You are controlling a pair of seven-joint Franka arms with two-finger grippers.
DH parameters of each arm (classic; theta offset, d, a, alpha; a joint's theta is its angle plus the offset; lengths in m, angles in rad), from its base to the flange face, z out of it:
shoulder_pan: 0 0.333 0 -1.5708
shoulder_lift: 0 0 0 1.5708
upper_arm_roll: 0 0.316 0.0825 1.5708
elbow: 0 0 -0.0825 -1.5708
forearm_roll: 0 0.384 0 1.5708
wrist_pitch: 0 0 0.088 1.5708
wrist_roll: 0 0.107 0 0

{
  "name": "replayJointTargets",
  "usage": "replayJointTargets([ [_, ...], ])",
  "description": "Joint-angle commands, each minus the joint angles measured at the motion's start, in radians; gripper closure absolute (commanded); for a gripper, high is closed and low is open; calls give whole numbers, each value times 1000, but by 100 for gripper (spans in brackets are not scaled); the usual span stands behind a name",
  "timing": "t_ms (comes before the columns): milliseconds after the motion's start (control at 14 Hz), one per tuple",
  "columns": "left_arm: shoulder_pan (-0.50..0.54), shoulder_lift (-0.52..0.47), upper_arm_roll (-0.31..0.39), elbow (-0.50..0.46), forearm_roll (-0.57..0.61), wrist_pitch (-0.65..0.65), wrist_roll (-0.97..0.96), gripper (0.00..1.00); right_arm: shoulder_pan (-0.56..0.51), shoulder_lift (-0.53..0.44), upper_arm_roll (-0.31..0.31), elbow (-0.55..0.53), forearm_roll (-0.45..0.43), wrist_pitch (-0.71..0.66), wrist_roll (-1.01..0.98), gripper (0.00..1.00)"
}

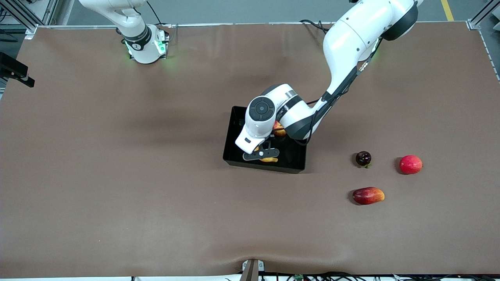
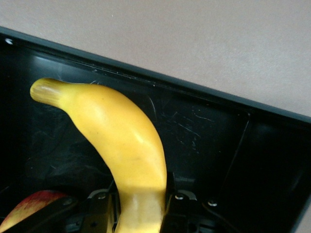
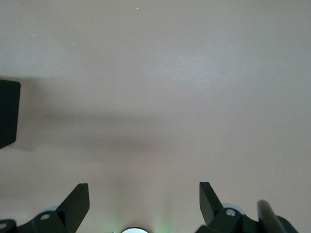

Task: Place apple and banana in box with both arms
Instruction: 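Open the left gripper to release the banana in the tray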

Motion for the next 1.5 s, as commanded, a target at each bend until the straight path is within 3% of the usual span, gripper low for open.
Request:
replayJointTargets([
  [0, -15, 45, 10, 27, -2, 50, 0, 100, -12, 11, 4, 21, 9, -4, -4, 0],
  [429, -51, 93, 54, 22, 2, 90, -2, 100, -12, 11, 4, 21, 9, -4, -4, 0],
  [500, -54, 90, 63, 22, 4, 90, -3, 84, -12, 11, 4, 21, 9, -4, -4, 0],
  [643, -46, 71, 68, 22, 19, 88, 1, 0, -12, 11, 4, 21, 7, -4, -4, 0],
  [857, -25, -13, 68, 22, 50, 40, 6, 0, -12, 11, 4, 21, 7, -4, -4, 0],
  [1214, 125, -305, 60, 18, 37, -275, 92, 0, -12, 11, 4, 21, 7, -4, -4, 0],
  [1429, 231, -427, 59, 16, 33, -395, 196, 0, -12, 11, 4, 21, 7, -4, -4, 0],
])
